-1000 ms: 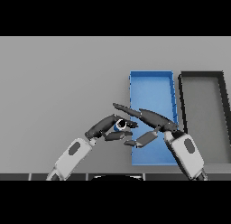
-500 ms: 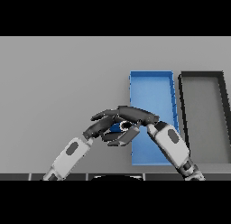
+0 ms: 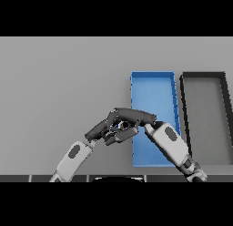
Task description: Pick up the blue pipe and place it into the blue bin.
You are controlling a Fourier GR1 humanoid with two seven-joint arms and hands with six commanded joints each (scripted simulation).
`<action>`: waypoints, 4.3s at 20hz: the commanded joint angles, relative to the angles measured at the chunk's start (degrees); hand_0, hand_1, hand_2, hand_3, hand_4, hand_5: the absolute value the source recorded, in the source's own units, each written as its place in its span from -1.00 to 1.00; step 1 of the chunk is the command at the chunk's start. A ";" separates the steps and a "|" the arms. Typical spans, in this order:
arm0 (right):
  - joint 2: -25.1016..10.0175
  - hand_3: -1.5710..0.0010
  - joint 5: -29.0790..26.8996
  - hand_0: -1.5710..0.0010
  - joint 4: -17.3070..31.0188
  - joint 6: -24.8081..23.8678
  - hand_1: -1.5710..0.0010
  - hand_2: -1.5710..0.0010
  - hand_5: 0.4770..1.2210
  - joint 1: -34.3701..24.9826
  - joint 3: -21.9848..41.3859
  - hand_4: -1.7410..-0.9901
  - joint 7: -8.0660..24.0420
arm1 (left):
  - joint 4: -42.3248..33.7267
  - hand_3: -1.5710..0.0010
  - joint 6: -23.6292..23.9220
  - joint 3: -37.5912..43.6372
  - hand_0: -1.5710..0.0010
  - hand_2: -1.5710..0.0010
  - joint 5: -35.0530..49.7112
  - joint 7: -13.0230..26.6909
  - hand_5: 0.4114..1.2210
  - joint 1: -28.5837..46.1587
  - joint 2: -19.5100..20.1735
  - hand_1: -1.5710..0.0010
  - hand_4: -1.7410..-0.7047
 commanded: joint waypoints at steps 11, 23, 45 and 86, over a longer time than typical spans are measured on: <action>-4.56 -0.98 -2.78 -0.98 -1.03 -5.18 -0.98 -0.98 0.95 -1.50 4.20 -0.34 -1.71 | -0.70 0.44 -5.88 0.27 0.40 0.49 -8.75 -3.49 0.92 -0.93 2.42 0.43 0.15; -4.46 -1.00 -2.99 -1.00 -0.80 -6.14 -1.00 -1.00 1.00 -1.22 5.03 -0.33 -1.80 | 0.81 0.96 -5.49 2.56 0.96 0.96 -9.80 -2.61 -0.57 -1.07 0.84 0.96 0.64; -17.61 -1.00 -31.41 -1.00 14.74 -25.28 -1.00 -1.00 0.76 -30.23 -15.71 -0.98 10.47 | -1.52 1.00 -6.48 2.52 1.00 1.00 -8.73 1.01 -0.80 1.25 1.44 1.00 0.61; -26.15 0.98 -20.80 0.98 37.12 -31.95 0.98 0.98 -0.43 -9.50 16.59 0.65 20.75 | -0.77 1.00 -6.32 3.45 1.00 1.00 -7.49 2.02 -0.87 1.30 1.18 1.00 0.59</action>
